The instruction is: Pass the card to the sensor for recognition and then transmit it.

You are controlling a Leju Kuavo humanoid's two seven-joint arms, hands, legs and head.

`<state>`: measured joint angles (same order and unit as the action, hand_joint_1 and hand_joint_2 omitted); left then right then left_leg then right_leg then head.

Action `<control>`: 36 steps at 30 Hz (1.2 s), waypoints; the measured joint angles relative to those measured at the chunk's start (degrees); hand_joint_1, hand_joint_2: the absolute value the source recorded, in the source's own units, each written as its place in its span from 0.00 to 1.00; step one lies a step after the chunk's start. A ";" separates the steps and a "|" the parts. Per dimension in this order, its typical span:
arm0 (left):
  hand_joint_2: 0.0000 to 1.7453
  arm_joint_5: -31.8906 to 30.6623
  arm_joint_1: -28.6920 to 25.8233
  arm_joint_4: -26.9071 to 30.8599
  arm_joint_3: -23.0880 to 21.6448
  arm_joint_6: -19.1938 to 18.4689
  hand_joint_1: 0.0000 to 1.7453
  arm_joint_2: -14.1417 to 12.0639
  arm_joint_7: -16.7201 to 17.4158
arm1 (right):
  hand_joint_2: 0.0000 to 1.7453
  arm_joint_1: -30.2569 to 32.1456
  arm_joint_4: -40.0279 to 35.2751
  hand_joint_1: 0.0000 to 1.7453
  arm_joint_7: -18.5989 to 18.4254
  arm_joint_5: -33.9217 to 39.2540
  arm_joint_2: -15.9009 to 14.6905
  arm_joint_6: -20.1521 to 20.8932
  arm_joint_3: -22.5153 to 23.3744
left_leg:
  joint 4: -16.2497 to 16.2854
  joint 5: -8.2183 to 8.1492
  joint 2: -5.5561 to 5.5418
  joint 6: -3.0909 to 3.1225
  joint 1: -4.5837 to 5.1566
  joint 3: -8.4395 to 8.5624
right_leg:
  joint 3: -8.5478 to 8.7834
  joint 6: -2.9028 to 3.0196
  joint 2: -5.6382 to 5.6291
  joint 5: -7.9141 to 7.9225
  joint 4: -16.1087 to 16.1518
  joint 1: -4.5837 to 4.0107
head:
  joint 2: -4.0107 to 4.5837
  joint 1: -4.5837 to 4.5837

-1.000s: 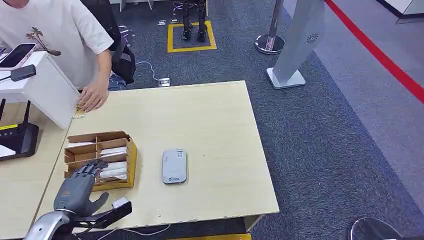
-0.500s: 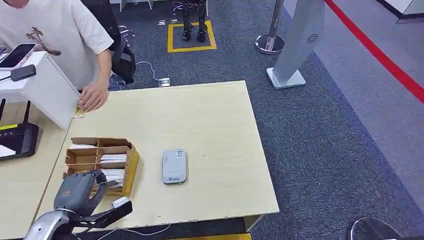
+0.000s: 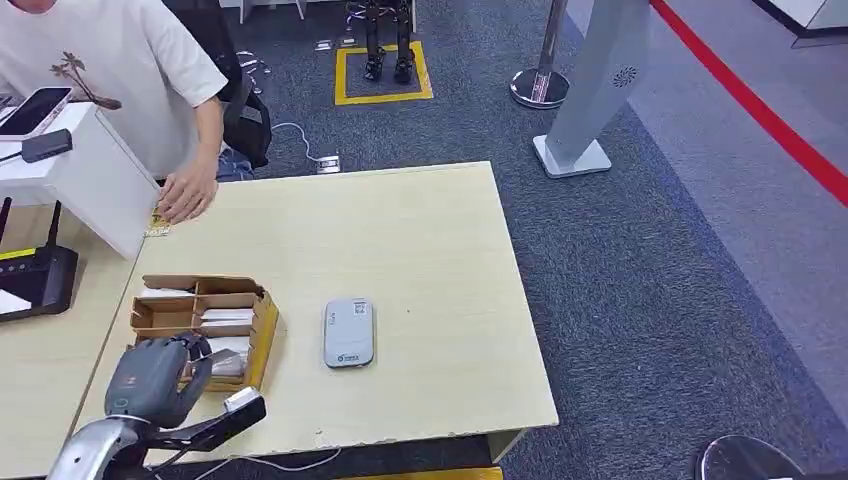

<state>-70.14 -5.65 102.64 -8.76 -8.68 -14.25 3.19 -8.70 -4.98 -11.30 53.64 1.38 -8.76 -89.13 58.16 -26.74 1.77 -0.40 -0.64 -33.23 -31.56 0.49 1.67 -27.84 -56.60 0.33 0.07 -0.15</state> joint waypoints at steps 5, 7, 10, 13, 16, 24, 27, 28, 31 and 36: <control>1.00 -0.70 0.85 0.35 0.29 0.70 1.00 0.53 0.42 | 0.00 0.01 0.00 0.00 0.00 -0.22 0.00 -0.09 0.00 | 0.01 0.00 -0.02 0.00 0.00 0.00 | -0.01 0.00 0.02 0.00 0.00 0.00 | 0.00 0.02; 1.00 -0.94 2.52 0.44 1.49 0.48 1.00 0.72 0.53 | 0.00 -0.01 0.00 0.00 0.00 -0.63 0.00 -0.07 0.00 | 0.01 0.01 -0.03 0.00 -0.01 0.00 | 0.00 0.01 0.04 0.01 0.00 0.00 | 0.00 0.02; 1.00 -1.73 6.67 0.50 4.57 -0.83 1.00 0.88 0.53 | 0.00 -0.01 0.00 0.00 0.00 -1.47 0.00 0.11 0.00 | 0.00 0.04 -0.03 -0.05 -0.01 0.01 | 0.00 0.04 0.03 0.04 -0.03 -0.01 | 0.00 0.00; 1.00 -3.21 10.27 0.50 7.16 -2.10 1.00 0.92 0.53 | 0.00 -0.02 0.00 0.00 0.04 -2.12 0.02 0.15 0.00 | 0.00 0.05 -0.03 -0.06 -0.01 0.01 | 0.01 0.03 0.02 0.04 -0.04 -0.02 | 0.00 0.02; 1.00 -3.98 11.86 0.37 8.26 -2.40 1.00 0.96 0.53 | 0.00 -0.02 -0.02 0.00 0.09 -2.56 0.02 0.15 0.00 | 0.01 0.05 -0.02 -0.06 -0.01 -0.01 | -0.01 0.03 0.01 0.04 -0.04 -0.01 | 0.00 0.02; 1.00 -6.02 14.34 -0.15 10.12 -2.32 1.00 1.38 0.90 | 0.00 -0.18 -0.02 0.00 0.09 -3.06 0.02 0.35 0.00 | 0.01 0.04 -0.03 -0.04 0.00 -0.02 | -0.03 0.03 0.03 0.03 -0.01 -0.01 | 0.00 0.02; 1.00 -10.94 17.54 -2.63 11.49 -2.21 1.00 1.66 2.01 | 0.00 -0.49 -0.04 0.00 -0.34 -4.47 0.02 1.03 0.00 | 0.01 0.05 -0.04 -0.06 -0.01 -0.02 | -0.02 0.03 0.04 0.04 -0.03 -0.01 | 0.00 0.02; 1.00 -12.62 18.80 -3.72 12.02 -2.16 1.00 1.71 2.12 | 0.00 -0.62 -0.07 0.00 -0.53 -4.77 0.02 1.07 0.00 | 0.01 0.06 -0.03 -0.06 -0.01 0.00 | -0.02 0.03 0.03 0.06 -0.03 -0.01 | 0.00 0.00; 1.00 -16.51 22.64 -7.28 13.64 -2.21 1.00 1.90 1.99 | 0.00 -0.88 -0.13 0.00 -0.87 -5.55 0.02 1.22 0.00 | 0.01 0.16 -0.03 -0.04 -0.02 0.01 | -0.02 0.04 0.03 0.10 -0.05 -0.01 | 0.00 0.02; 1.00 -19.52 28.68 -13.83 15.19 -2.40 1.00 3.06 2.01 | 0.00 -1.34 -0.20 0.00 -1.42 -6.05 0.04 1.31 0.00 | 0.01 0.16 -0.03 -0.03 -0.01 0.00 | -0.02 0.06 0.03 0.12 -0.06 -0.01 | 0.00 0.02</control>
<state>-89.66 23.03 88.81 6.43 -11.08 -11.19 5.20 -10.04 -5.18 -12.72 47.58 1.42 -7.45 -89.13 58.18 -26.58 1.74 -0.43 -0.65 -33.23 -31.57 0.55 1.70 -27.71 -56.66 0.32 0.07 -0.13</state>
